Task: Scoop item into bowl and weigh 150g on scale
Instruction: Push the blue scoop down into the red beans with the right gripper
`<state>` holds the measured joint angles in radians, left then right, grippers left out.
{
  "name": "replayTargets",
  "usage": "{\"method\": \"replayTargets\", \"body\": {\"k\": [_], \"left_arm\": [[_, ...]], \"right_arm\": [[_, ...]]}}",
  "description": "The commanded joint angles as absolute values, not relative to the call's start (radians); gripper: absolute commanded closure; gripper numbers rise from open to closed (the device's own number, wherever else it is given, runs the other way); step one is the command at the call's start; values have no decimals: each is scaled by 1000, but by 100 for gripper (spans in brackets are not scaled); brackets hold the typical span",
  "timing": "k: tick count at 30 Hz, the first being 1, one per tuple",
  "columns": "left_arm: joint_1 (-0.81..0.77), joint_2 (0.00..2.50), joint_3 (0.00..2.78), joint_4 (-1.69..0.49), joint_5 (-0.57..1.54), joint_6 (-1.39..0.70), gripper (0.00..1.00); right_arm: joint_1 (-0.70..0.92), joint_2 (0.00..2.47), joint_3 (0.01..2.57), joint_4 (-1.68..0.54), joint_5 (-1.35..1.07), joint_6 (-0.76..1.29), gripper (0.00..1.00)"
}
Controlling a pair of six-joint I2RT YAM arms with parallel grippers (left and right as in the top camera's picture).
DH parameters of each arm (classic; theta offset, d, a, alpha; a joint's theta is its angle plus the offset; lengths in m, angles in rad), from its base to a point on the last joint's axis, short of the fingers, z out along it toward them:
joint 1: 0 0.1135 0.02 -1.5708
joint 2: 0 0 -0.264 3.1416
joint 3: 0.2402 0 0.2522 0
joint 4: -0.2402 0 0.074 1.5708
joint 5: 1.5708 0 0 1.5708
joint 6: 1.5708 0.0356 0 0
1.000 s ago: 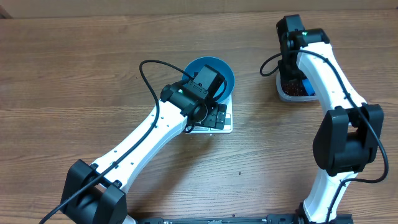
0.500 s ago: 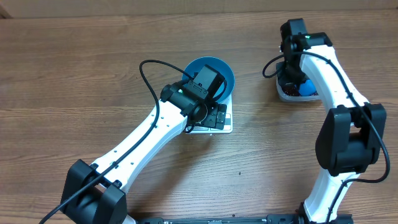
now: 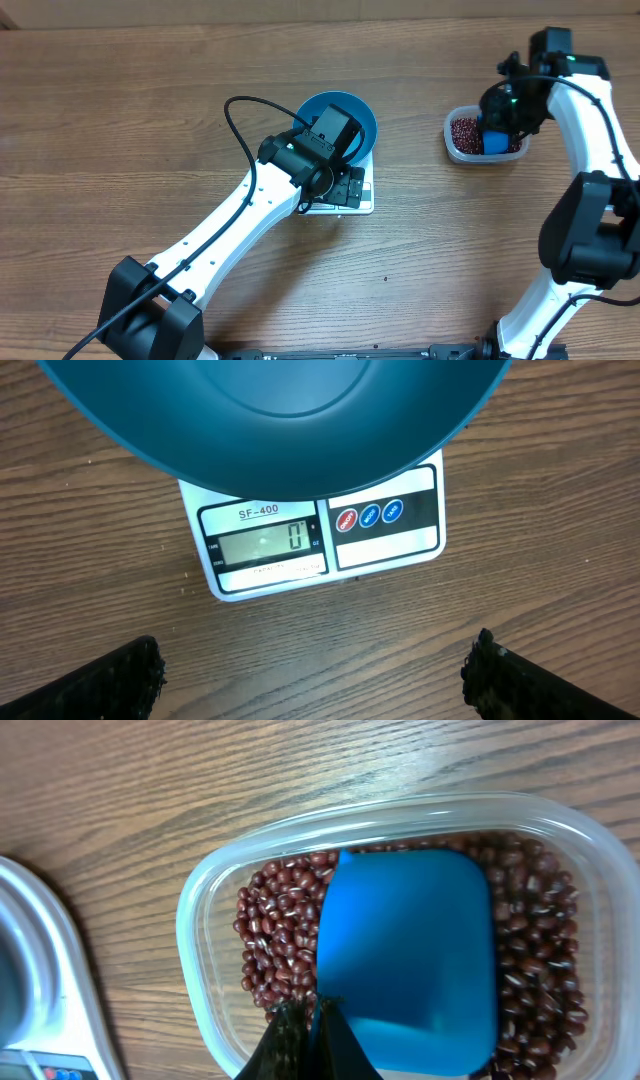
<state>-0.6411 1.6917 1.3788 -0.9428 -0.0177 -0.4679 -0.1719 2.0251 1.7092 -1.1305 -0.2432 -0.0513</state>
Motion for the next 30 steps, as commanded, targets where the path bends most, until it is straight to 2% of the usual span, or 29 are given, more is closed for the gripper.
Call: {"method": "replayTargets", "body": {"k": [1, 8, 19, 25, 30], "left_arm": [[-638, 1700, 1369, -941, -10, -449, 1], [-638, 1700, 1369, -941, -10, -449, 1], [-638, 1700, 1369, -941, -10, -449, 0], [-638, 1700, 1369, -941, -10, -449, 0], [-638, 1700, 1369, -941, -10, -449, 0]], "right_arm": [[-208, 2078, 1672, -1154, -353, -35, 96], [-261, 2078, 1672, -1156, -521, -35, 96], [-273, 2078, 1673, -1180, -564, -34, 96], [-332, 2078, 1674, -1184, -661, -34, 96], [-350, 2078, 1674, -1196, -637, -34, 96]]}}
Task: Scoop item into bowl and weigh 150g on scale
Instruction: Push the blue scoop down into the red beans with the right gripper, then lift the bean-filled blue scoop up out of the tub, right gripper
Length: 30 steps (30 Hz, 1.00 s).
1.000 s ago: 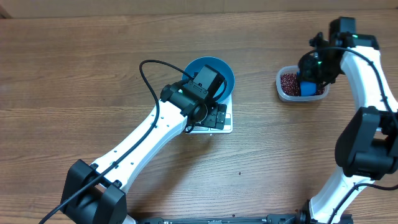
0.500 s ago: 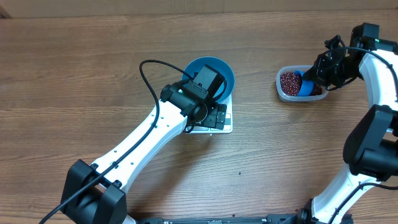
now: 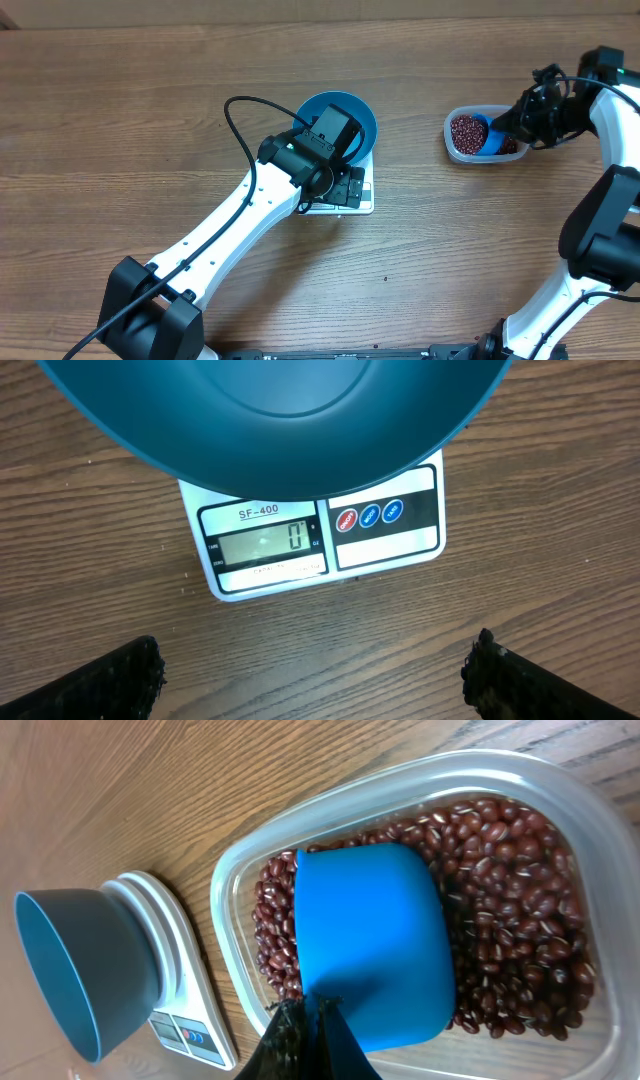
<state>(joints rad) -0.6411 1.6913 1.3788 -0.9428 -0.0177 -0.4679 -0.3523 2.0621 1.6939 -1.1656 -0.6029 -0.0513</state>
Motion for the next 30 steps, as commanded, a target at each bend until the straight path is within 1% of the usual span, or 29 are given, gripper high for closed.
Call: {"method": "replayTargets", "body": {"k": [1, 5, 7, 10, 12, 14, 16, 30], "left_arm": [[-638, 1700, 1369, -941, -10, -449, 0], [-638, 1700, 1369, -941, -10, -449, 0], [-638, 1700, 1369, -941, -10, -449, 1], [-638, 1700, 1369, -941, -10, -449, 0], [-638, 1700, 1369, -941, -10, -449, 0], [-638, 1700, 1369, -941, -10, -449, 1], [-638, 1700, 1369, -941, -10, -449, 0], [-638, 1700, 1369, -941, -10, -449, 1]], "right_arm": [[-350, 2078, 1674, -1198, -624, -34, 96], [-350, 2078, 1674, -1200, -585, -34, 96], [-350, 2078, 1674, -1199, -585, -34, 93], [-350, 2078, 1674, -1200, -580, -34, 84], [-350, 2078, 1674, -1205, -569, -33, 83], [-350, 2078, 1674, -1214, -553, -34, 76], [-350, 2078, 1674, -1217, -546, -34, 74], [-348, 2078, 1674, -1183, -548, -34, 74]]}}
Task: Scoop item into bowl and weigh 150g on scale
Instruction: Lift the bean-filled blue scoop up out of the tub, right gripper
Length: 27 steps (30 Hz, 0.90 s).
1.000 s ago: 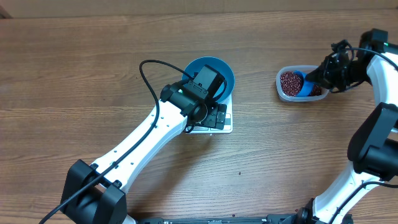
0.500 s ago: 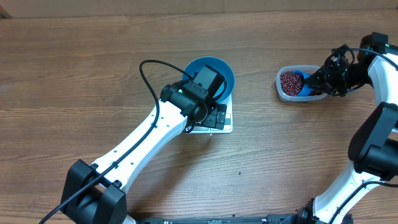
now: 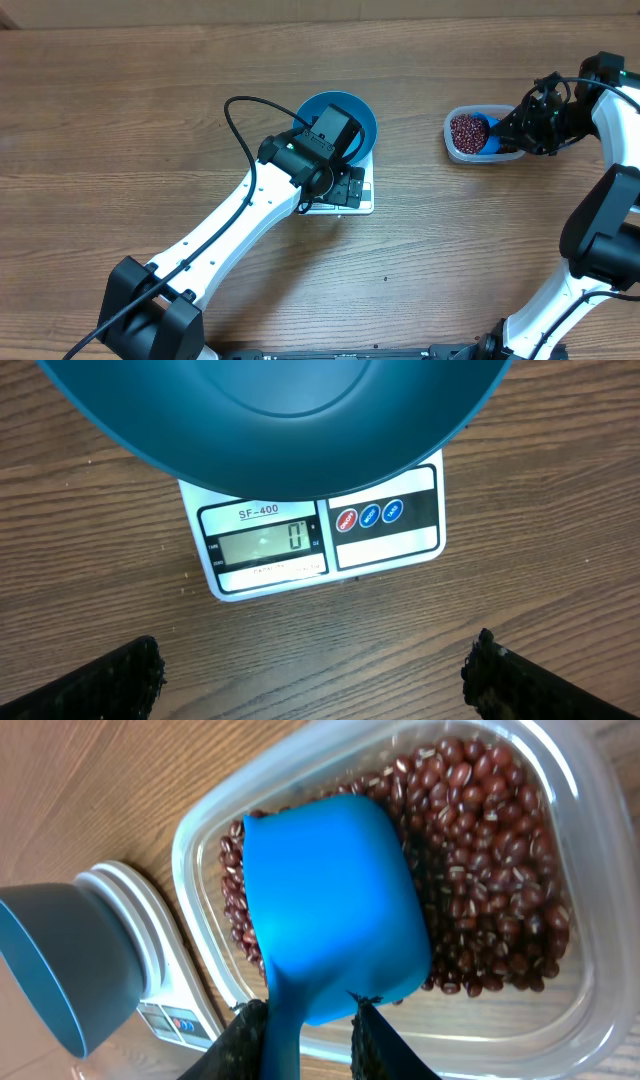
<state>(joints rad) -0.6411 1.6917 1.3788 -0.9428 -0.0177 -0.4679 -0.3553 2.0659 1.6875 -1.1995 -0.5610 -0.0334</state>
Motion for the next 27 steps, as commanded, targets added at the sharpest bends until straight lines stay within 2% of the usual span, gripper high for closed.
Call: {"method": "replayTargets", "body": {"k": [1, 4, 10, 23, 27], "left_arm": [[-638, 1700, 1369, -941, -10, -449, 0], [-638, 1700, 1369, -941, -10, -449, 0], [-638, 1700, 1369, -941, -10, -449, 1], [-638, 1700, 1369, -941, -10, -449, 0], [-638, 1700, 1369, -941, -10, -449, 0]], "right_arm": [[-348, 2078, 1674, -1180, -548, -34, 74], [-348, 2078, 1674, -1176, -552, -34, 75], [-348, 2078, 1674, -1179, -555, -34, 96], [-386, 2077, 1691, -1190, -655, -35, 96], [-412, 2077, 1691, -1226, -730, -115, 96]]}}
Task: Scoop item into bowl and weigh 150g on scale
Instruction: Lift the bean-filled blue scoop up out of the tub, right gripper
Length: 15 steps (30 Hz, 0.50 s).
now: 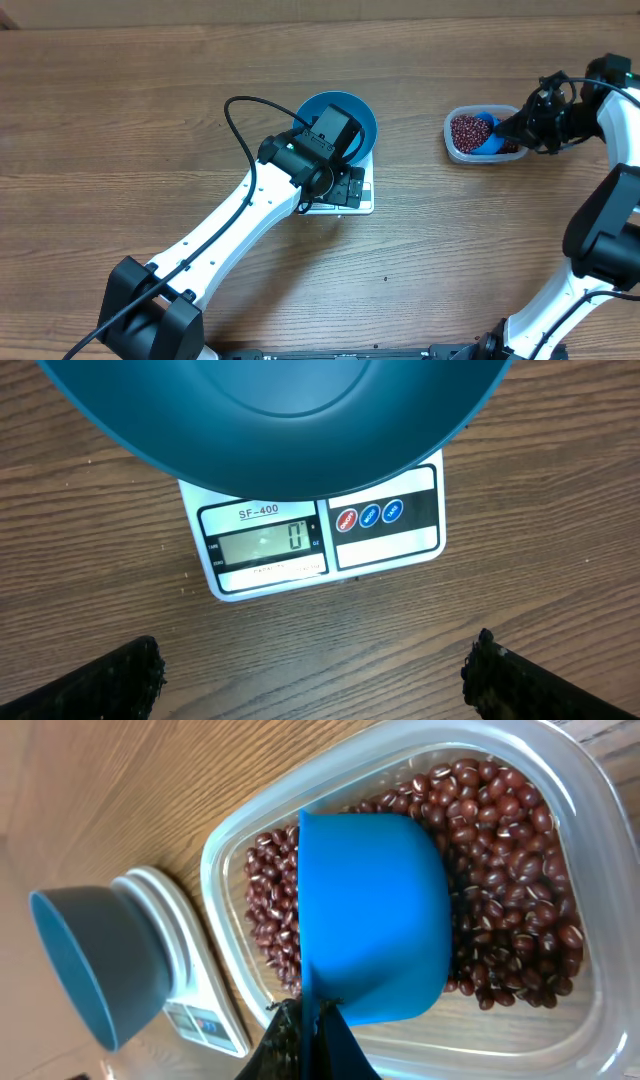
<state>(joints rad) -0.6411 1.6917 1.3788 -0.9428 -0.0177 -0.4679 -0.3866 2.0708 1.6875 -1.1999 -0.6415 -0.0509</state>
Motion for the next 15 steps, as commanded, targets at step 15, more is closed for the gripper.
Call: {"method": "replayTargets", "body": {"k": [15], "left_arm": [[-638, 1700, 1369, -941, -10, -449, 0]], "right_arm": [[-525, 2077, 1691, -1291, -912, -206, 96]]}}
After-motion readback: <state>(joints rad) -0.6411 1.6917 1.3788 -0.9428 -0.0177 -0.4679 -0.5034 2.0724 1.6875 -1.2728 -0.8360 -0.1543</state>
